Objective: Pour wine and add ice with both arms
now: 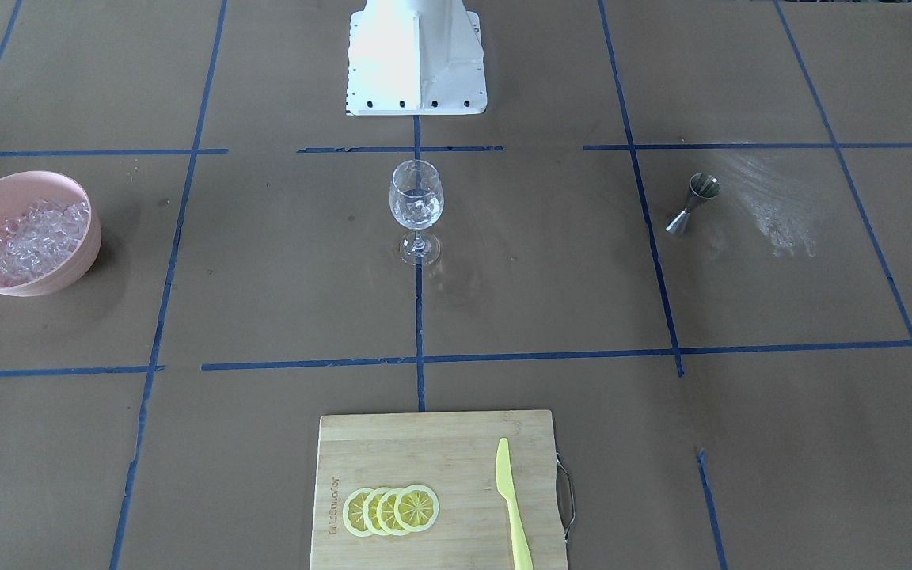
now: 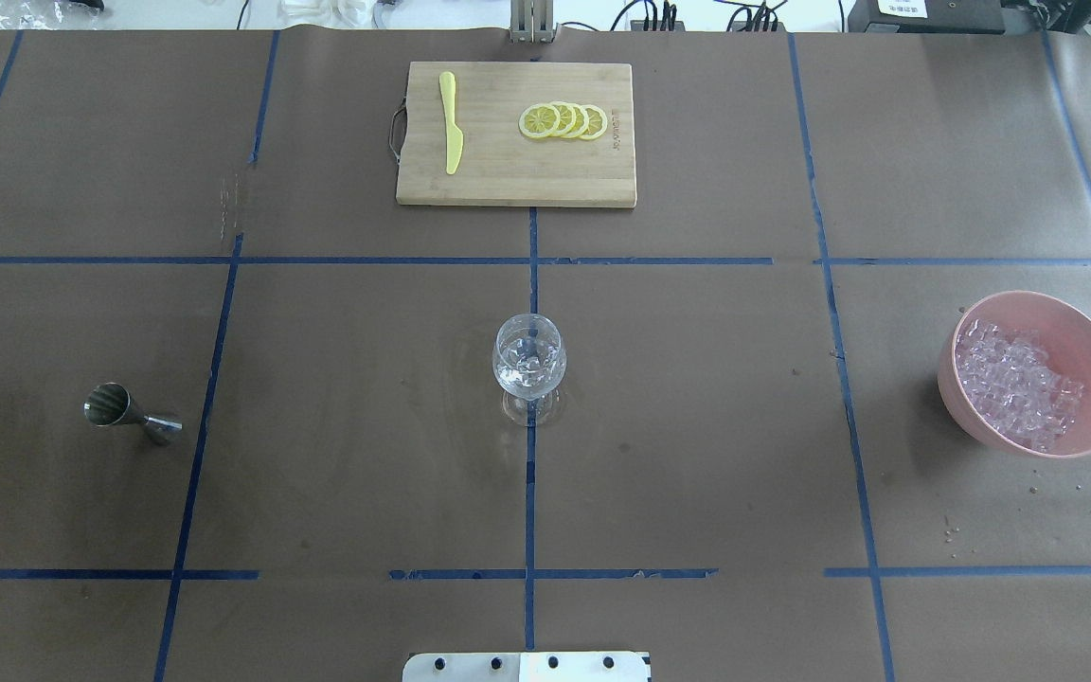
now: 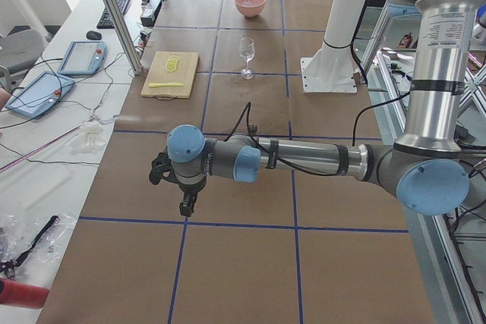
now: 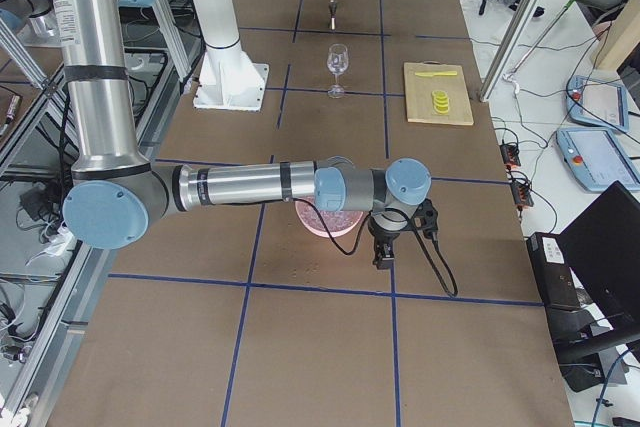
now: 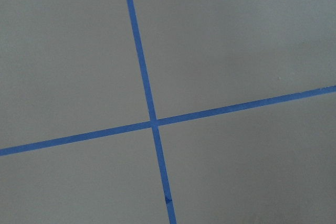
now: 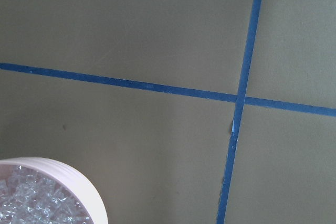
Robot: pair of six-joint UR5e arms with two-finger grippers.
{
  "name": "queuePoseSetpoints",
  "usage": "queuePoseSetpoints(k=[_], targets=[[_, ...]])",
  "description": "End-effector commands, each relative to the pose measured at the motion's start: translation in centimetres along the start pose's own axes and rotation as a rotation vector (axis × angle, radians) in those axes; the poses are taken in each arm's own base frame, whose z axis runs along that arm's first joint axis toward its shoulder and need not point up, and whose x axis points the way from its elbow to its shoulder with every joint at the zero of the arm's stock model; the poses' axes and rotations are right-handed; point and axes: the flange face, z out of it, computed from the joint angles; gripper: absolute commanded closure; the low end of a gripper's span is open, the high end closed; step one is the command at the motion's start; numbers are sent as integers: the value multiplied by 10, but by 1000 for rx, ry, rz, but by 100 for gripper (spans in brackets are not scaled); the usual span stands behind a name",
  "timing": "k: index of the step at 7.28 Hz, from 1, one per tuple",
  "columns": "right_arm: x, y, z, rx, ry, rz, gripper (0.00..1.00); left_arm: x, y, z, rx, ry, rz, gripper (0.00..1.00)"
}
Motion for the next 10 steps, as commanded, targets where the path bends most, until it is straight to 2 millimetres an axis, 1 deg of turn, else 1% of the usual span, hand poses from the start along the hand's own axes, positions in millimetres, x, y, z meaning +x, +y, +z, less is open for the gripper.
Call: queuePoseSetpoints(k=[1,3,4,6,7,8,9,10], targets=[[9,7,-2,5,6,12,0,-7,4,1,-2,-2,-14,0],[14,8,-7,18,12,19,0,-1,0,-4,10,-6,-3,0],[15,9,-7,17,12,20,0,4,-2,-8,18,-6,4,0],[16,10,-6,15,12,23,0,3,-1,-7,16,-6,-1,0],[18,15,-3,11,11,27,0,3,0,-7,15,-4,-2,0],[16,13,-8,20,12,23,0,3,0,-7,15,-4,-2,0],[21,18,-4,12,8,35,0,0,6,-4,9,-6,-9,0],[21,19,-3,10,10,35,0,-1,7,-3,8,-6,-10,0]])
